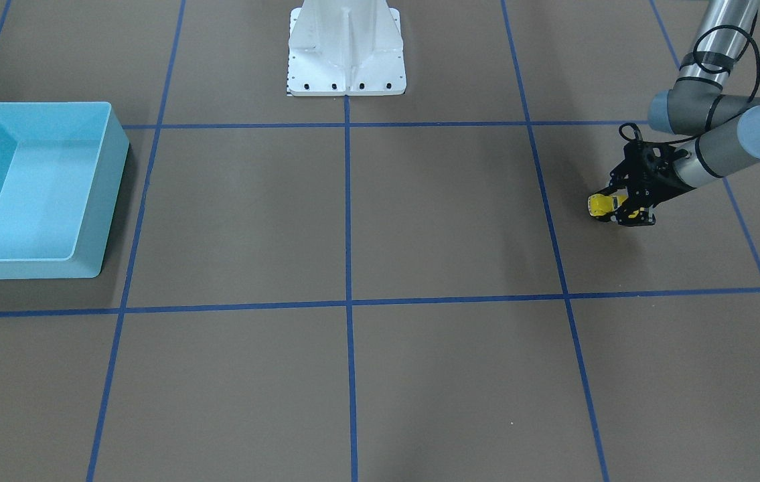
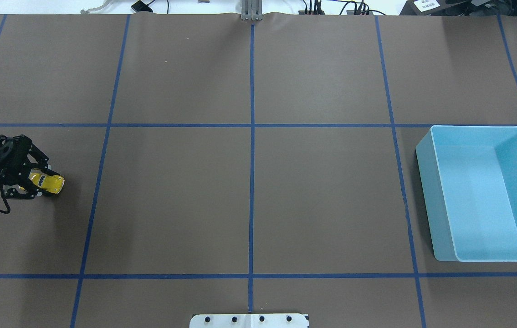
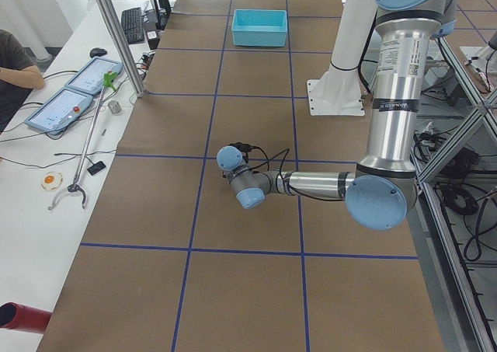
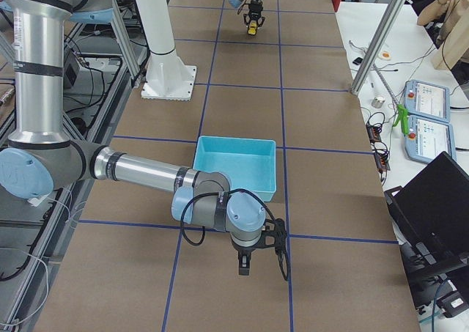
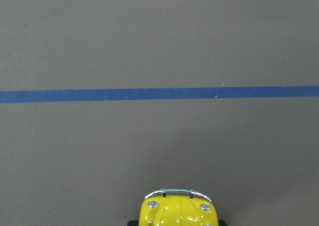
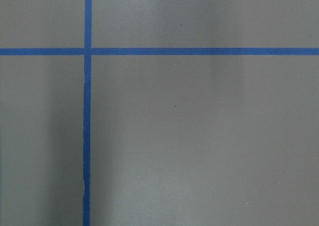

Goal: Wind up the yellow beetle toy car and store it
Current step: 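Drag the pressed car back away from the bin with the left gripper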

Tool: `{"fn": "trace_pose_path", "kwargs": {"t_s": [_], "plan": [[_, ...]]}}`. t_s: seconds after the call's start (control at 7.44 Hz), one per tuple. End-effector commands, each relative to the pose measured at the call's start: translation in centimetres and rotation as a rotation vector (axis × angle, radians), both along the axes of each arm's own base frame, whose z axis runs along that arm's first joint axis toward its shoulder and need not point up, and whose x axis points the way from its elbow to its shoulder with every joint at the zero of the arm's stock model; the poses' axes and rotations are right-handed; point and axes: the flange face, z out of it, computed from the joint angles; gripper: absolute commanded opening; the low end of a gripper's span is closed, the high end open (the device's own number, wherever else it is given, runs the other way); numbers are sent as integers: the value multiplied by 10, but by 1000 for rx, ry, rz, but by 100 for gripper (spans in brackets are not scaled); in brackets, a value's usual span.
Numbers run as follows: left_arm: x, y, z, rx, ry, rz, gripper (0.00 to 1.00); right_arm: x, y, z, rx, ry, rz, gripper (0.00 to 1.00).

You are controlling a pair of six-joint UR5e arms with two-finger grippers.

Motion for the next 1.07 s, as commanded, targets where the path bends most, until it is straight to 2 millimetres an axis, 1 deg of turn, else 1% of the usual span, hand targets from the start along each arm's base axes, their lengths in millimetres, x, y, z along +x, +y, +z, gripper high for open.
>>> {"fn": "trace_pose_path", "kwargs": {"t_s": [0.0, 0.27, 0.54, 0.67, 0.94], "plan": [[-13, -4, 9, -16, 15, -1, 0, 0, 0, 0, 0, 0, 0, 100], [-20, -7, 16, -8, 12, -4, 0, 0, 0, 0, 0, 0, 0, 100], [-22, -7, 19, -8, 12, -3, 0, 0, 0, 1, -2, 0, 0, 100], [-23, -6, 26, -5, 17, -1, 0, 0, 0, 1, -3, 0, 1, 100], [-27, -7, 28, -4, 18, -7, 0, 1, 0, 1, -3, 0, 2, 100]]}}
